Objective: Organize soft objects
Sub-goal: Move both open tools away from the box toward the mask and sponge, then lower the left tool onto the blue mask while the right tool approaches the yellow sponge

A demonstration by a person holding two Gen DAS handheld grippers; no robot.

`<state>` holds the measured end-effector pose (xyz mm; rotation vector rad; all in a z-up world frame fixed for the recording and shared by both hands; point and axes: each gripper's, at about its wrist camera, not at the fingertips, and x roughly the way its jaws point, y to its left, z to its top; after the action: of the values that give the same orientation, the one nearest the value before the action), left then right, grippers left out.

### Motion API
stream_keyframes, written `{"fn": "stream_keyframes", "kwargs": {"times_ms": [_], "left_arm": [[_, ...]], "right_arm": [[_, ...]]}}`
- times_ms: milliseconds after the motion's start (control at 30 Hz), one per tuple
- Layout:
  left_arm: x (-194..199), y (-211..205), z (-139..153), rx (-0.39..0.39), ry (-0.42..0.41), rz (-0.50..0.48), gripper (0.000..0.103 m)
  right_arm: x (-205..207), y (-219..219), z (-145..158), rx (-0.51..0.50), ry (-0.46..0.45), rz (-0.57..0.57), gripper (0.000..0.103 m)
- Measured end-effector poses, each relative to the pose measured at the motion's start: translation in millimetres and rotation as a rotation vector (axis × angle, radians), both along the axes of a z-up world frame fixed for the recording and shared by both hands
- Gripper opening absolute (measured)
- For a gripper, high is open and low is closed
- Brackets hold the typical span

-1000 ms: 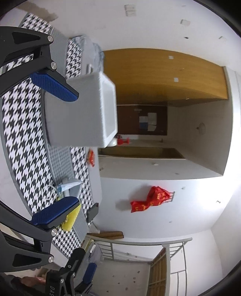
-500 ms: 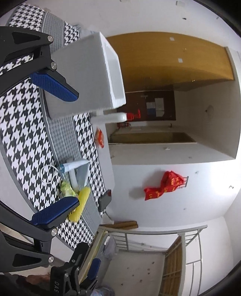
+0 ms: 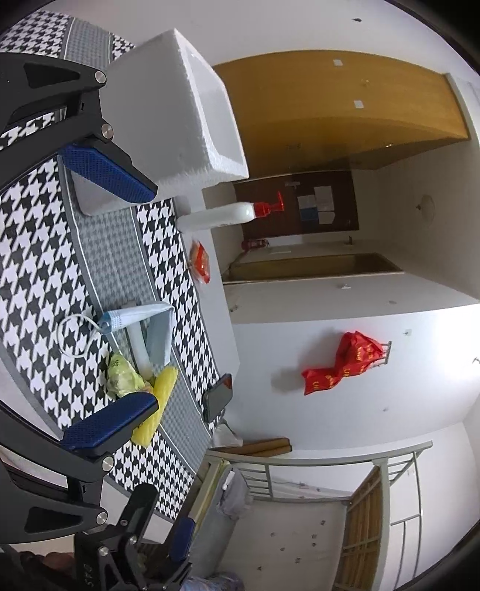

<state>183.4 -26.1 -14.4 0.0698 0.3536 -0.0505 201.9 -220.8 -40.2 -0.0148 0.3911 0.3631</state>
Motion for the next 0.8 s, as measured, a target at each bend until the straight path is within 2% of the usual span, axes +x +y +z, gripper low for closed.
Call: {"fn": "stream_keyframes", "kwargs": {"times_ms": [200, 800], "left_arm": [[13, -3, -4, -0.015, 0.025, 0.022, 0.102], [63, -9, -28, -0.019, 0.172, 0.045, 0.102]], "right_arm": [[15, 0, -3, -0.01, 0.012, 0.025, 0.103], [48, -1, -17, -0.018, 0.062, 0.063, 0.103]]}}
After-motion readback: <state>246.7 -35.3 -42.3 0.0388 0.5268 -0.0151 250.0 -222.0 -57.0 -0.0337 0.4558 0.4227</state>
